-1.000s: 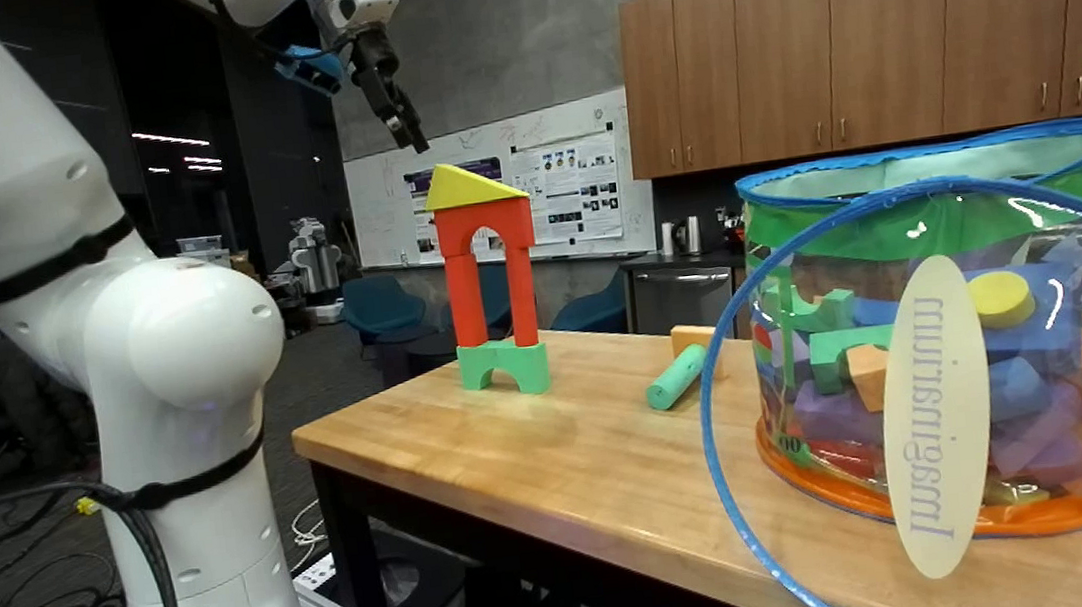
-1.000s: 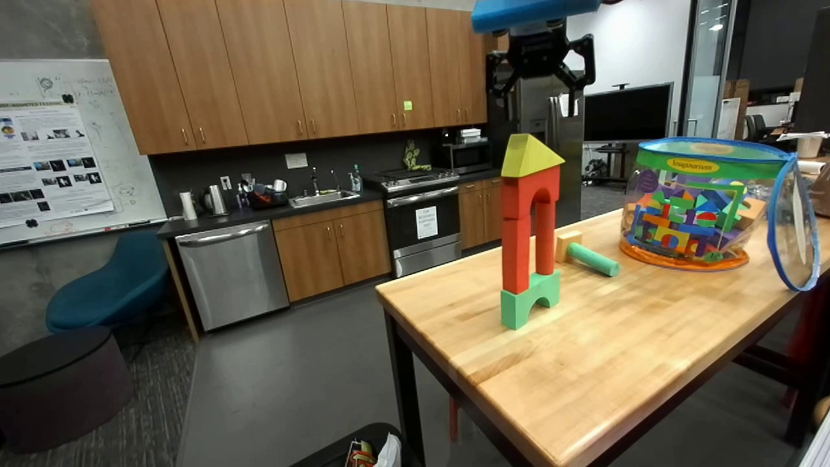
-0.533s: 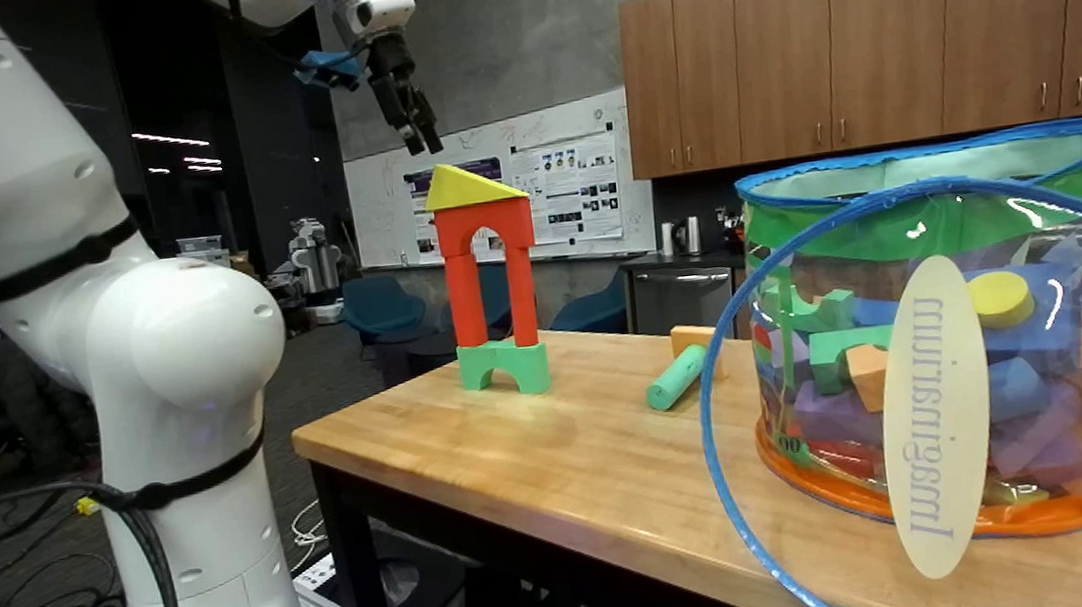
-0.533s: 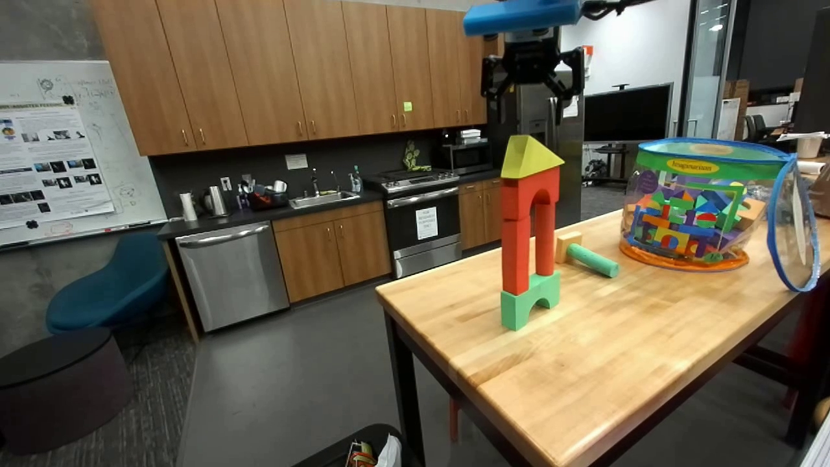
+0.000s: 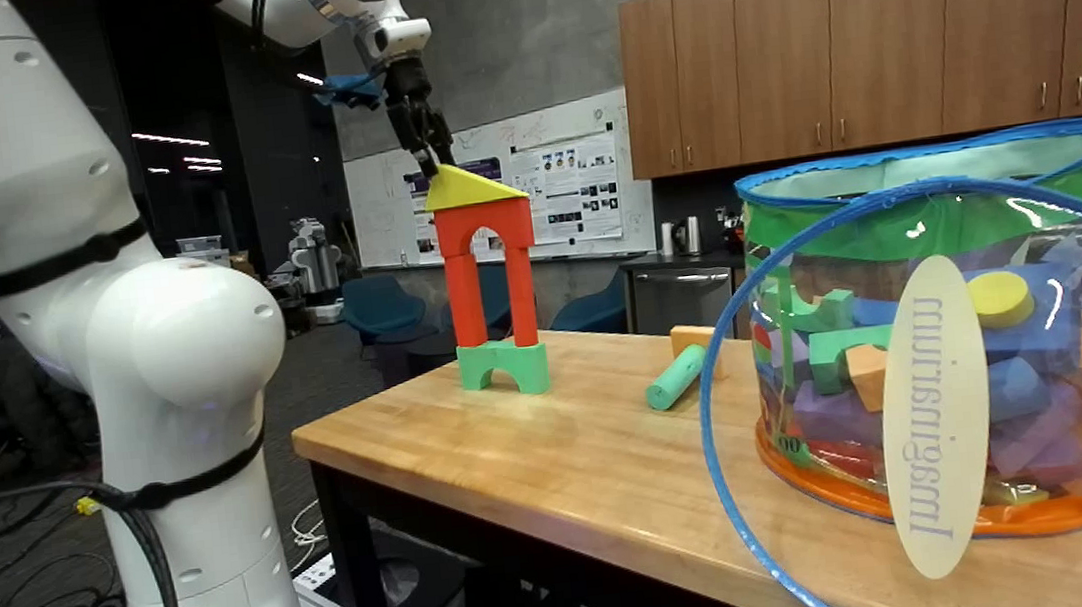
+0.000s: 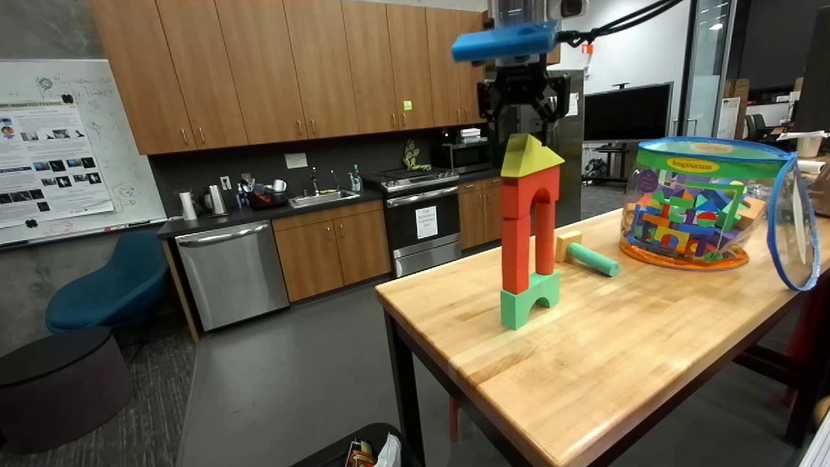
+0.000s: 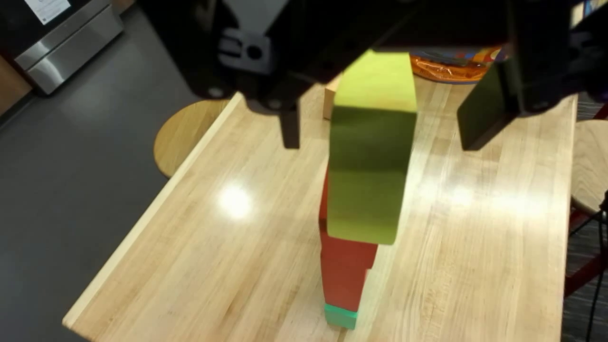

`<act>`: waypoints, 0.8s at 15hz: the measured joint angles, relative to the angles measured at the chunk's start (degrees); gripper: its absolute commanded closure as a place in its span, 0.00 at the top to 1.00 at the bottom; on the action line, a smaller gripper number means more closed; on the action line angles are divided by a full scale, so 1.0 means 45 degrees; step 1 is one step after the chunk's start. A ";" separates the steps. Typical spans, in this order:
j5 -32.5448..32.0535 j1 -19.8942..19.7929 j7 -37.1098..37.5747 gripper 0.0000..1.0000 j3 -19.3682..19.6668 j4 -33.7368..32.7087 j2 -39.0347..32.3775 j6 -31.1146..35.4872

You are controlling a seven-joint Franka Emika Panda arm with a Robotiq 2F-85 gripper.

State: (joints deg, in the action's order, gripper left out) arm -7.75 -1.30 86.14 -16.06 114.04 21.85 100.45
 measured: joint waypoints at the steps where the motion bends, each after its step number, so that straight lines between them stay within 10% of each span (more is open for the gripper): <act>1: 0.0000 0.0000 0.0082 0.45 0.0017 -0.0001 -0.0041 0.0000; 5: -0.0002 0.0005 0.0261 0.16 0.0123 -0.0003 -0.0098 0.0000; 12: -0.0042 0.0100 0.0115 0.16 0.0462 -0.0464 -0.0060 -0.0113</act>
State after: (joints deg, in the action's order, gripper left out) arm -7.94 -0.85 86.66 -13.98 111.95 21.58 99.94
